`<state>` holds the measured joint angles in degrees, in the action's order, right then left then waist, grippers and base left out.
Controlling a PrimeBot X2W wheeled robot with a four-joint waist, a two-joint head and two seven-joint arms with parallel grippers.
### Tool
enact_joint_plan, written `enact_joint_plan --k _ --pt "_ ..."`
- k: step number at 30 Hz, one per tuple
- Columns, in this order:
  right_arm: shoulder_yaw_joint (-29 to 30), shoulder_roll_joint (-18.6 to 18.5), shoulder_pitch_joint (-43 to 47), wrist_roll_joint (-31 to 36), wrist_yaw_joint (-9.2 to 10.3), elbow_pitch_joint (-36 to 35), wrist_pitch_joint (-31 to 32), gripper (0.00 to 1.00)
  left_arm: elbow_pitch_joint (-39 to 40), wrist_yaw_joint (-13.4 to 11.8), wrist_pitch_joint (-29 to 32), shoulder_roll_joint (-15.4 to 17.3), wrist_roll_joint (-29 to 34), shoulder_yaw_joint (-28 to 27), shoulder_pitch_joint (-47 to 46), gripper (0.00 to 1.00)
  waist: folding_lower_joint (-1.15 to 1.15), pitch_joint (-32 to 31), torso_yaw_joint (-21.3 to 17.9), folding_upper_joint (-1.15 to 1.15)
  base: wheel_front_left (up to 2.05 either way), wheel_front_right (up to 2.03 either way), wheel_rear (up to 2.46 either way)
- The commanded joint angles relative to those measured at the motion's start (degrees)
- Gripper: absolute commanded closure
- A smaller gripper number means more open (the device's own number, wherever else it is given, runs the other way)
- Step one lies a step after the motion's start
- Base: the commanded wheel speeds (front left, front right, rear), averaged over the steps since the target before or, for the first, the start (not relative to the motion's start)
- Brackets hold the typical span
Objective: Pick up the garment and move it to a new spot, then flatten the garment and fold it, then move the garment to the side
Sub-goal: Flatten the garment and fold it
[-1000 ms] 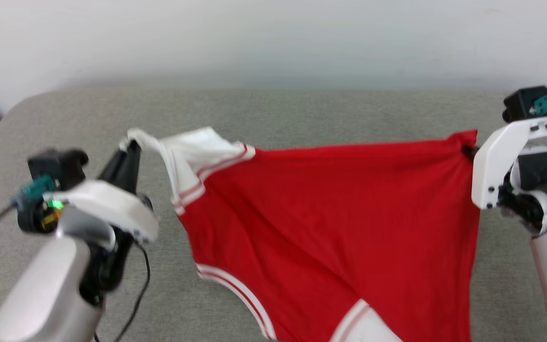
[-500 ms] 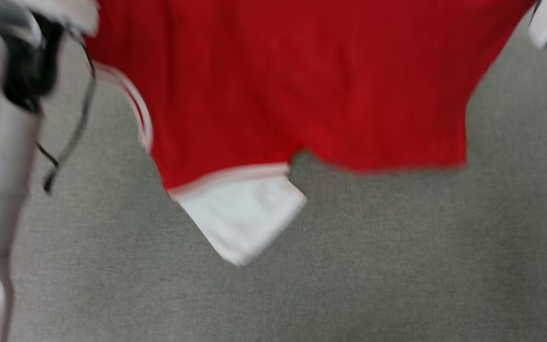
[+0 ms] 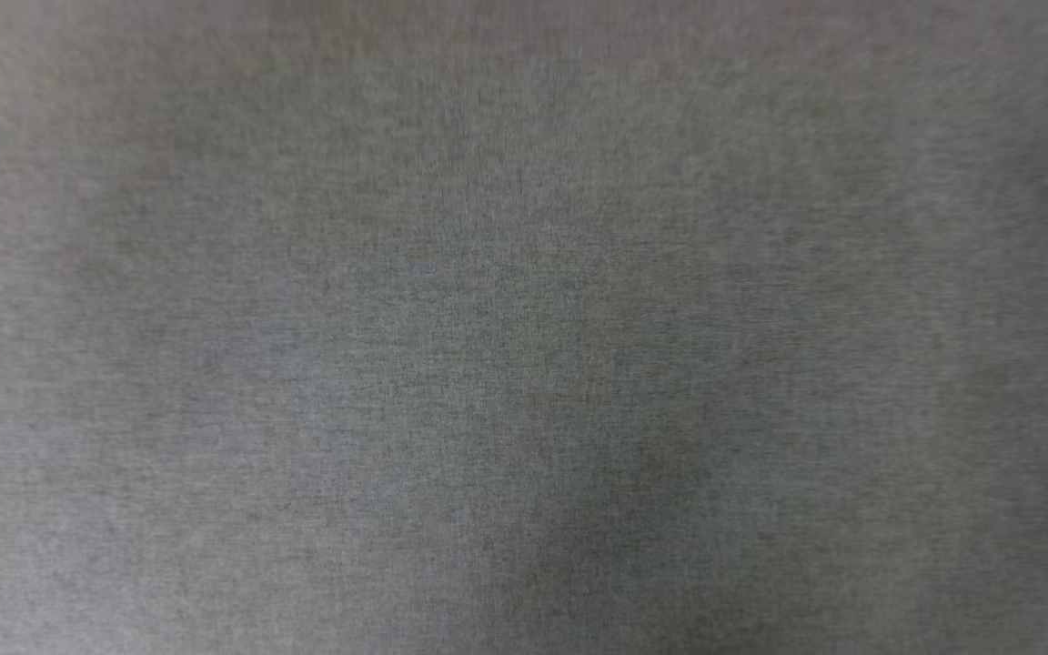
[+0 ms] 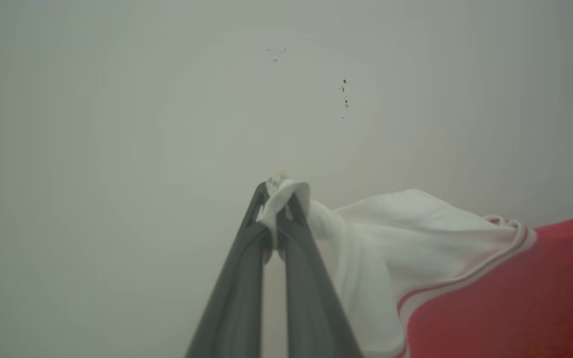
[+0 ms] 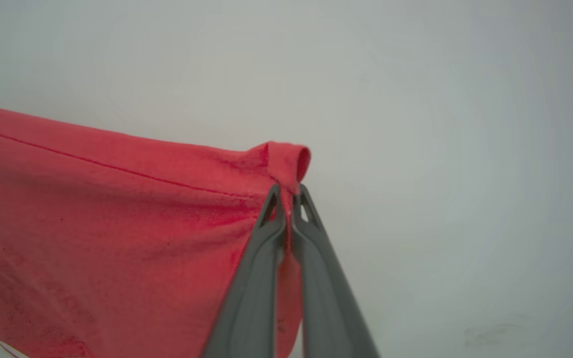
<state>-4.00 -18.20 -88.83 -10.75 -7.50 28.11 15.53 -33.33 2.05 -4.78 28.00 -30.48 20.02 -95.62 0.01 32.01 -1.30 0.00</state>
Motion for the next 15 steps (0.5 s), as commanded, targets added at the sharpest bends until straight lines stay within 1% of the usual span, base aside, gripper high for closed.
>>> enact_joint_plan --k 1,4,8,12,15 --pt "-0.3 -0.3 -1.4 0.2 0.02 0.7 -0.5 1.0 -1.1 0.3 -0.4 -0.5 0.1 0.2 -1.0 1.0 -0.01 4.6 0.8 0.0 0.0 0.0 0.0" --pt "-1.3 0.3 -3.1 0.0 0.02 3.3 -1.6 1.0 -4.2 1.1 -1.3 -1.3 -0.1 0.8 -1.9 1.0 -0.01 6.5 1.1 0.0 0.0 0.0 0.0" --pt "-3.0 0.8 -4.5 -0.6 0.03 8.4 -3.0 1.0 -9.1 2.3 -2.6 -2.7 -0.7 1.5 -1.4 1.0 -0.01 8.6 1.5 0.0 0.0 0.0 0.0" --pt "-5.1 1.5 -4.6 -1.6 0.02 13.9 -4.8 1.0 -14.4 3.4 -4.2 -4.2 -2.1 2.0 0.4 1.0 -0.01 9.3 1.8 0.0 0.0 0.0 0.0" --pt "-6.6 1.7 -3.1 -2.9 0.03 17.9 -6.3 1.0 -18.3 4.3 -5.9 -5.3 -3.5 2.0 2.2 1.0 -0.01 8.7 1.9 0.0 0.0 0.0 0.0"
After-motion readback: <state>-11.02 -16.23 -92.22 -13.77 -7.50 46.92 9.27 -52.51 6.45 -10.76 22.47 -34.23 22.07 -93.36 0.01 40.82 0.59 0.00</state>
